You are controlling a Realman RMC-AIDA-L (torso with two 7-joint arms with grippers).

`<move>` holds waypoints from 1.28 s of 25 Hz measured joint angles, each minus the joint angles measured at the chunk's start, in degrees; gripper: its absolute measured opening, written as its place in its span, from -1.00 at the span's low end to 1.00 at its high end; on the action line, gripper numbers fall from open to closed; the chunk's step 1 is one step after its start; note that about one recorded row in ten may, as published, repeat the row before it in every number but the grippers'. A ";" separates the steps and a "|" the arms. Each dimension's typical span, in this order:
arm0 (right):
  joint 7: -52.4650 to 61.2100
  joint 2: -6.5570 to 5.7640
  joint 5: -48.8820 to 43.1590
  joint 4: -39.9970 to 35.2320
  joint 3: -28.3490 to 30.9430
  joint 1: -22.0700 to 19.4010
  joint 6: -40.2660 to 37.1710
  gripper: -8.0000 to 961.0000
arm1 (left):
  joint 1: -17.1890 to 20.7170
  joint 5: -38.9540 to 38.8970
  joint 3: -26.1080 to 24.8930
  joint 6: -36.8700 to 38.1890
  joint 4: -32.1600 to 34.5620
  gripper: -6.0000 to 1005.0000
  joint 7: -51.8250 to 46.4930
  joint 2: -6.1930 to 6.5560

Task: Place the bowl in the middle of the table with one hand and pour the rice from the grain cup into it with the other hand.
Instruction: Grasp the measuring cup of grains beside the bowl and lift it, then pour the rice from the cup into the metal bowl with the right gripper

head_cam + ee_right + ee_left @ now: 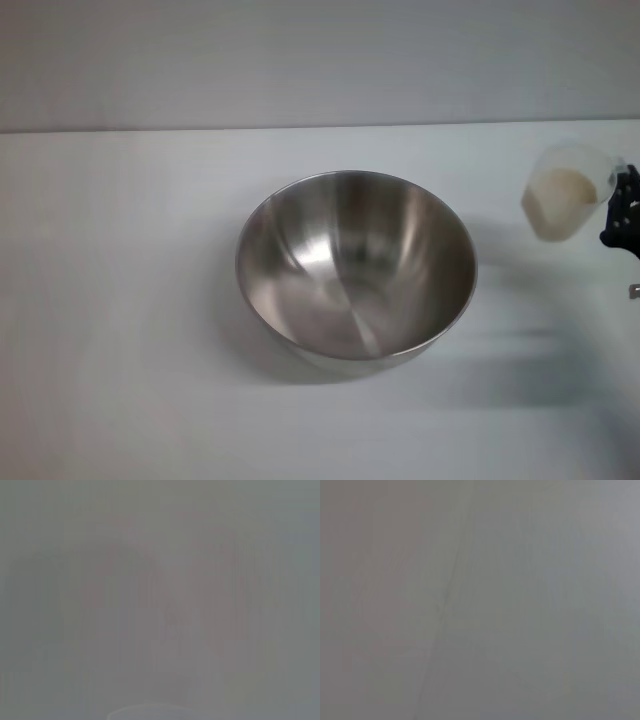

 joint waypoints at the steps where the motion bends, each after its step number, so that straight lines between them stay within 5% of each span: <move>1: 0.00 0.00 0.00 0.00 0.01 0.13 -0.72 -0.96 | 0.00 0.00 0.12 -0.04 0.02 -0.66 0.00 0.00; 32: -12.66 0.00 -8.39 -0.62 -0.83 6.42 -10.70 -0.96 | -0.37 0.09 2.36 -0.40 0.93 -0.65 -0.10 -0.28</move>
